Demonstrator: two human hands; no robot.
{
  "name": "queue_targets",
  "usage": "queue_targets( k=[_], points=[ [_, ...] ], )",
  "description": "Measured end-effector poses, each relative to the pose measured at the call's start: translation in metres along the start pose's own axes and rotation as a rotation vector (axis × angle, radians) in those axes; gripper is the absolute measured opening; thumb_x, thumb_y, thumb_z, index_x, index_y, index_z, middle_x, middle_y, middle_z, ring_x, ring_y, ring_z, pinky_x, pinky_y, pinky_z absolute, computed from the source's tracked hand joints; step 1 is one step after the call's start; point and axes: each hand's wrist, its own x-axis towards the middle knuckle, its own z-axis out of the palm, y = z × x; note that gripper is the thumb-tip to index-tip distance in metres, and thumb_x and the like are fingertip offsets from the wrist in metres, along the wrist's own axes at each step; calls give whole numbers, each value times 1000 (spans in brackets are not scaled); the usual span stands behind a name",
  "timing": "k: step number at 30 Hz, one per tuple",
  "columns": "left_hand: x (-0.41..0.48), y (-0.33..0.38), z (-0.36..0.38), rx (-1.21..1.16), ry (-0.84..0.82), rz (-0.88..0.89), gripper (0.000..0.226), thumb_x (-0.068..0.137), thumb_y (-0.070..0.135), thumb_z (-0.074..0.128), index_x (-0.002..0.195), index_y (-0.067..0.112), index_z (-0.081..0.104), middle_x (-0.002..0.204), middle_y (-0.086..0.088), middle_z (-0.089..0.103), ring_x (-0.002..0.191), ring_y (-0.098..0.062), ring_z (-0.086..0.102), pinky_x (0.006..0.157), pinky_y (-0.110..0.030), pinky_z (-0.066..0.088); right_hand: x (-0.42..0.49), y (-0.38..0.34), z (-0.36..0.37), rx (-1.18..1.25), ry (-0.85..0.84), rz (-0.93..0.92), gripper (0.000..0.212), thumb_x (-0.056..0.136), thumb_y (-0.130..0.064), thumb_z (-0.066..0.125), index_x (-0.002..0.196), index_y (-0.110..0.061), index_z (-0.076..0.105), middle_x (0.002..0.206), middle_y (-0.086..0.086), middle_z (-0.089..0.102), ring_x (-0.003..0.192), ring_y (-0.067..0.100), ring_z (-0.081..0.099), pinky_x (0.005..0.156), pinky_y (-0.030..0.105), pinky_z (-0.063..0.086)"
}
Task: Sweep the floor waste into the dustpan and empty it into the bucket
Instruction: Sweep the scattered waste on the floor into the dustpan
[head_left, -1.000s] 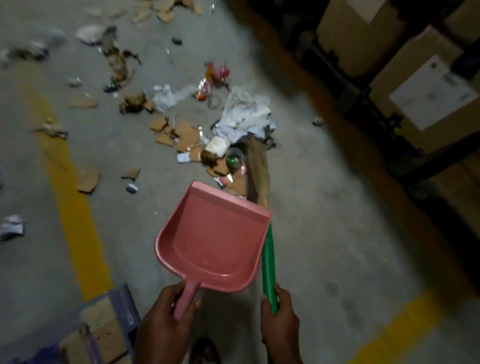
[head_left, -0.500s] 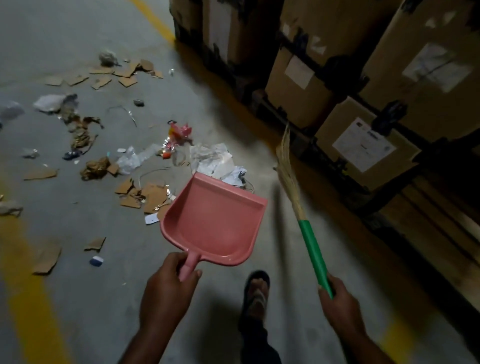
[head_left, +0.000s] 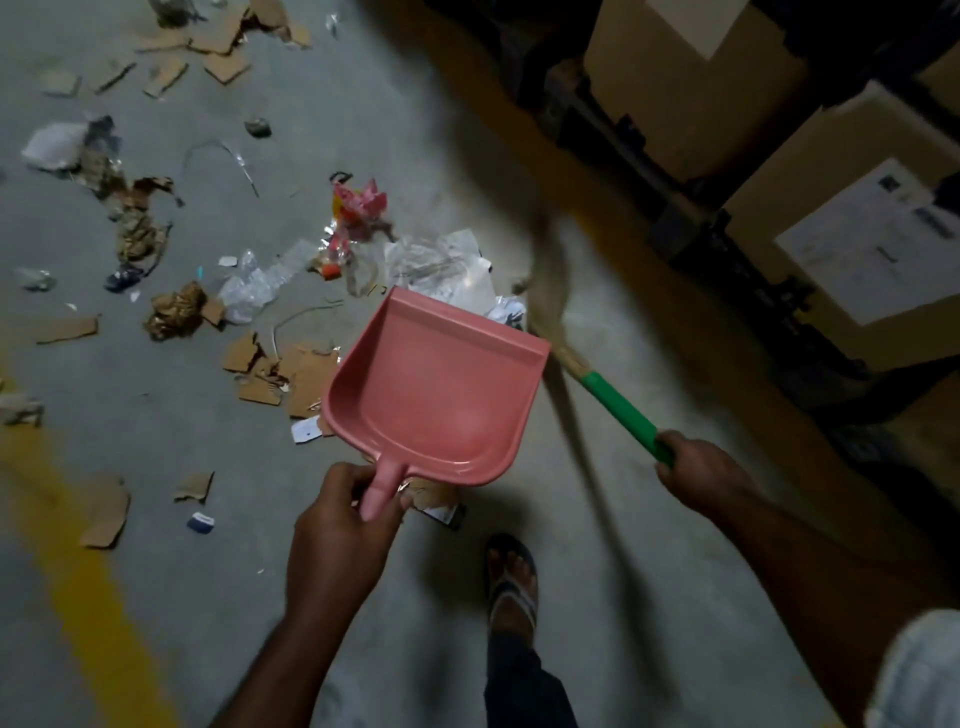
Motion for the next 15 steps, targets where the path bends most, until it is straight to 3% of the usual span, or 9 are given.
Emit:
queue_targets(
  k=[6, 15],
  points=[
    [9, -11, -10, -3, 5, -65, 29, 78, 35, 79, 97, 35, 58, 85, 15, 70, 80, -8, 67, 71, -39, 56, 19, -49, -13, -52, -29, -165, 42, 94, -36, 55, 135, -31, 47, 105, 7, 62, 88, 24, 59, 71, 32, 46],
    [5, -55, -51, -65, 68, -198, 28, 79, 36, 78, 99, 32, 58, 84, 14, 70, 82, -12, 67, 71, -37, 56, -8, -57, -31, 28, 130, -33, 48, 89, -35, 60, 135, -24, 51, 103, 13, 67, 81, 31, 63, 70, 36, 52]
  ],
)
